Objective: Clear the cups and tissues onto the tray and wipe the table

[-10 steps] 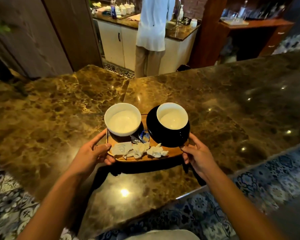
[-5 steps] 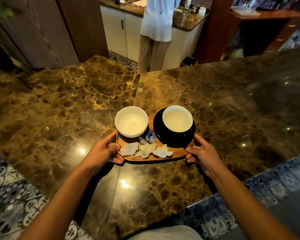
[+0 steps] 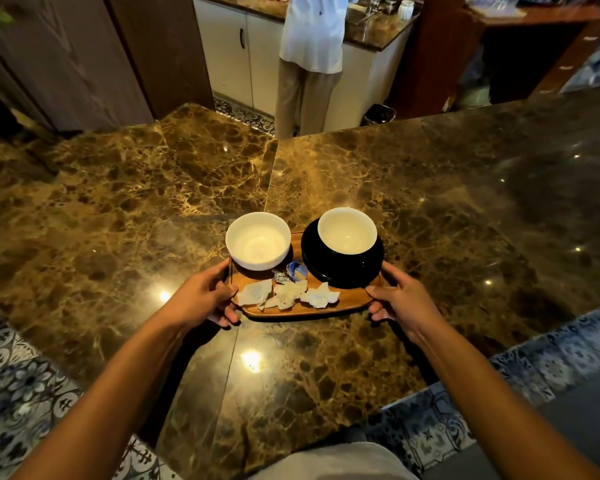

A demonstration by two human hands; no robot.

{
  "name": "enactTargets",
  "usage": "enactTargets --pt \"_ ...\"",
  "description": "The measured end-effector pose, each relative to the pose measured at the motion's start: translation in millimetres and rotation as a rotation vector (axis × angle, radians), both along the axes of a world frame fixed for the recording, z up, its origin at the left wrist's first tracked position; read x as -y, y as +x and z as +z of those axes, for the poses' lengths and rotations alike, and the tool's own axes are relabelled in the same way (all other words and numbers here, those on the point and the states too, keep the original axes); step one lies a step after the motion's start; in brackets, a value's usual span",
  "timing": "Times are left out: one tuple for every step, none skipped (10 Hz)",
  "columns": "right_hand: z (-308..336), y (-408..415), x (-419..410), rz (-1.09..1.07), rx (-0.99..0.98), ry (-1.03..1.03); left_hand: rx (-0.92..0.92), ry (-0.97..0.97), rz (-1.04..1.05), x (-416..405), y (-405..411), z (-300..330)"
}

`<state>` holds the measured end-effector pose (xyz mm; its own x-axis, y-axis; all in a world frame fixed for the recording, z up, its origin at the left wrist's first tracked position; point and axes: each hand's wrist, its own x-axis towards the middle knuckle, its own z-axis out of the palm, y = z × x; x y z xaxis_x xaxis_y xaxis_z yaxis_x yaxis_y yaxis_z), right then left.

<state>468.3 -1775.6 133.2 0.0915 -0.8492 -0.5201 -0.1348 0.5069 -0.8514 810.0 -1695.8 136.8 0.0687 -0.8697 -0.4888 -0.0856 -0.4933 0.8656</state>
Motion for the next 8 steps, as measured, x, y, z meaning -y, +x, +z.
enactTargets --pt "0.6 -0.7 0.1 0.059 -0.097 -0.057 0.083 -0.009 -0.055 -0.5 -0.6 3.8" --pt "2.9 -1.1 -0.7 0.128 -0.147 -0.09 0.153 -0.009 -0.077 0.0 0.7 4.0" --pt "1.6 -3.8 -1.4 0.189 -0.175 -0.13 0.161 -0.013 -0.089 1.0 0.8 5.9" --pt "3.8 -2.8 -5.2 0.223 -0.234 -0.165 0.193 -0.012 -0.091 -0.6 -2.3 7.8" --pt "6.3 -5.7 -4.6 0.253 -0.272 -0.182 0.217 -0.009 -0.095 -1.1 -1.2 8.3" --pt "9.1 -7.2 -4.7 0.264 -0.264 -0.171 0.241 -0.009 -0.113 -0.3 -3.2 9.7" --pt "16.5 -14.0 -1.3 0.301 -0.268 -0.118 0.152 0.031 -0.065 0.3 -0.7 5.4" --pt "48.1 -34.7 12.7 0.15 -0.239 -0.21 0.198 -0.021 0.133 -16.0 8.6 9.3"
